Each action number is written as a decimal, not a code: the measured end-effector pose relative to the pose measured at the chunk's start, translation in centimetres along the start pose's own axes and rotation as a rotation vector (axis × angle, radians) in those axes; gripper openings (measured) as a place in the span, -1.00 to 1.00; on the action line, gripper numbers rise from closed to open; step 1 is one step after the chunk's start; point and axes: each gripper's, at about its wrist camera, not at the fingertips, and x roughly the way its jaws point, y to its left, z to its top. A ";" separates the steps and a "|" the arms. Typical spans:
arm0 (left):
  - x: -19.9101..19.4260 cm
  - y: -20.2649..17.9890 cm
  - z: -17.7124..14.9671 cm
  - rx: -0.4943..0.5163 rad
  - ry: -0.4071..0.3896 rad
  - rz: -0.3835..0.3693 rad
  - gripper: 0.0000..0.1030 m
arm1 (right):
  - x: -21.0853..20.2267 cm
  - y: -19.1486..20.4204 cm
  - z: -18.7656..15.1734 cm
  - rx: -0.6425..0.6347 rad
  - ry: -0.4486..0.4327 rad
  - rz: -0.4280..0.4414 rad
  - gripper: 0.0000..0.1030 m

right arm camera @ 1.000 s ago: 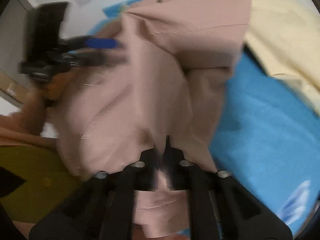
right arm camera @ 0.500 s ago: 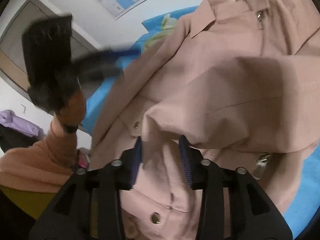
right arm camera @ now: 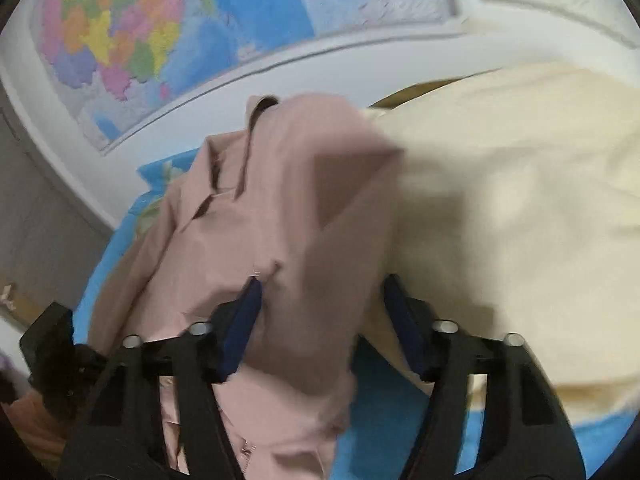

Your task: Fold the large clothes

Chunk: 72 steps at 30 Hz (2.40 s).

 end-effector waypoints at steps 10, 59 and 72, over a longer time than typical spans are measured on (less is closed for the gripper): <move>-8.3 2.5 3.7 0.121 -0.240 0.444 -0.06 | -4.9 -2.9 3.3 0.035 -0.167 -0.067 -0.96; -15.1 8.3 -4.7 -0.114 -0.306 0.490 -0.45 | 13.0 18.3 -3.5 -0.505 0.165 0.086 0.08; -13.9 12.1 -4.7 -0.262 -0.261 0.626 -0.98 | 12.9 18.1 -3.7 -0.513 0.169 0.059 0.08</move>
